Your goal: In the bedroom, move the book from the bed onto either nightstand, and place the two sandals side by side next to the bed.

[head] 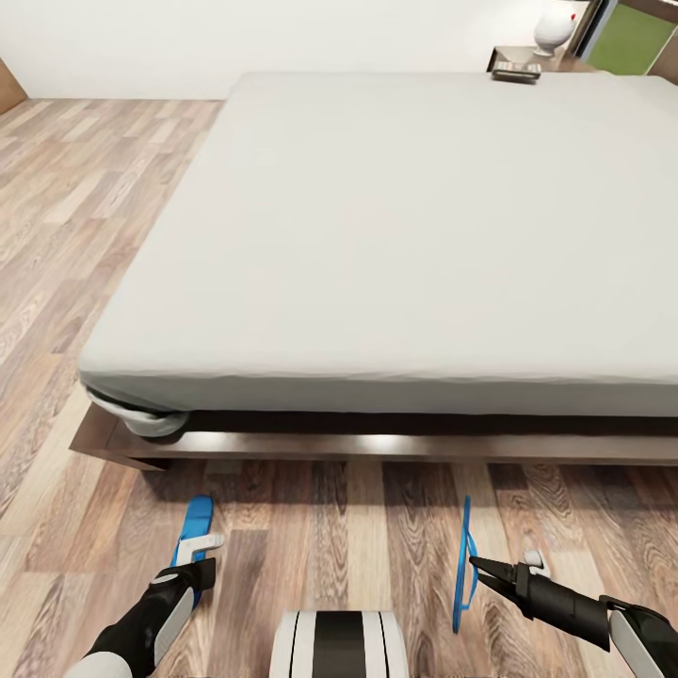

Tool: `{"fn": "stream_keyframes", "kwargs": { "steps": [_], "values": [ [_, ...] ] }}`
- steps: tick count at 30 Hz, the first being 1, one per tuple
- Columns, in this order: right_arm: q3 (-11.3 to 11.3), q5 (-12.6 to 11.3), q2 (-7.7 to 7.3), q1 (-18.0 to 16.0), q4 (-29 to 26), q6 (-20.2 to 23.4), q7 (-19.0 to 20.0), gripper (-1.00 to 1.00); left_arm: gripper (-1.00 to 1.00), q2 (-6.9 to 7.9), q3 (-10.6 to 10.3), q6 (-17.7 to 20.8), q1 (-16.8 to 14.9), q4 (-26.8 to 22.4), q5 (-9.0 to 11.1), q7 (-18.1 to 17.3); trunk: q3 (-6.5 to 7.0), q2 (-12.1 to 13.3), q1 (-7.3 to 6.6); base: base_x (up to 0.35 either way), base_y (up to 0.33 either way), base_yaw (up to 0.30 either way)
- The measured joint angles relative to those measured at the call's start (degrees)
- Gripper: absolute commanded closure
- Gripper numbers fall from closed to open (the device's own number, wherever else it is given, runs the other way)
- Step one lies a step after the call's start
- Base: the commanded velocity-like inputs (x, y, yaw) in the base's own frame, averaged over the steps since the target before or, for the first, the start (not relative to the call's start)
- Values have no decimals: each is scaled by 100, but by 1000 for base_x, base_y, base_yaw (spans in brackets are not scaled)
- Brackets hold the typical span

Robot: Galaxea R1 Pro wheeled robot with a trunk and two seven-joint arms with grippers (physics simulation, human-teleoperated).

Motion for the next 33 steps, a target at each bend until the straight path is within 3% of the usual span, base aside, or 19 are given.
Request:
{"fn": "stream_keyframes", "kwargs": {
  "steps": [33],
  "values": [
    [-10, -9, -9, 0, -6, 4, 2, 100, 100, -6, 0, -3, 0, -1, 0, -3, -111, -7, 13, 0, 0, 0]
  ]
}}
